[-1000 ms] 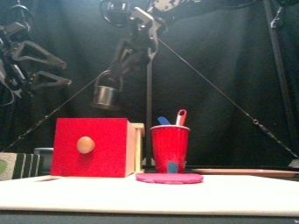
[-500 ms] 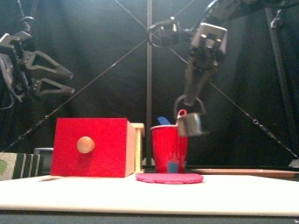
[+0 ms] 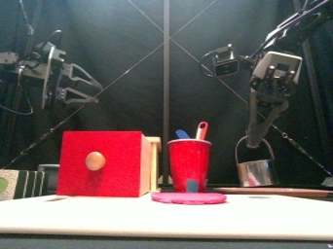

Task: Get the cutter from the drawer then cut the dough then place the extra dough in the bowl
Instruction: Place the cutter on the board

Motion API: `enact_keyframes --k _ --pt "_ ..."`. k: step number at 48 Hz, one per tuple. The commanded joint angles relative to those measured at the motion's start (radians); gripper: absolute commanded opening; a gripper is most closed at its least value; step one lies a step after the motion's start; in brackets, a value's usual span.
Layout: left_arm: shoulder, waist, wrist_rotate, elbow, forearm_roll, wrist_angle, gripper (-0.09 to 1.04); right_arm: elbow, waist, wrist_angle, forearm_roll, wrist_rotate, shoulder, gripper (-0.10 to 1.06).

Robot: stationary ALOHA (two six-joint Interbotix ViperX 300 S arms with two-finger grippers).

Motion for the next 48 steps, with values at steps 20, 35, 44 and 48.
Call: enact_keyframes --k 20,35,44,48 --pt "0.141 0.218 -0.002 -0.313 0.285 0.417 0.83 -0.092 0.005 -0.160 -0.038 -0.003 -0.018 0.88" --pt "0.342 0.216 0.000 -0.488 0.462 0.552 0.78 -0.215 0.049 -0.225 -0.071 0.000 0.143 0.66" --pt "0.413 0.224 0.005 -0.581 0.594 0.684 0.71 -0.316 0.080 -0.222 -0.071 0.000 0.256 0.37" --pt "0.433 0.222 0.014 -0.621 0.669 0.778 0.66 -0.367 0.084 -0.222 -0.060 0.005 0.305 0.34"
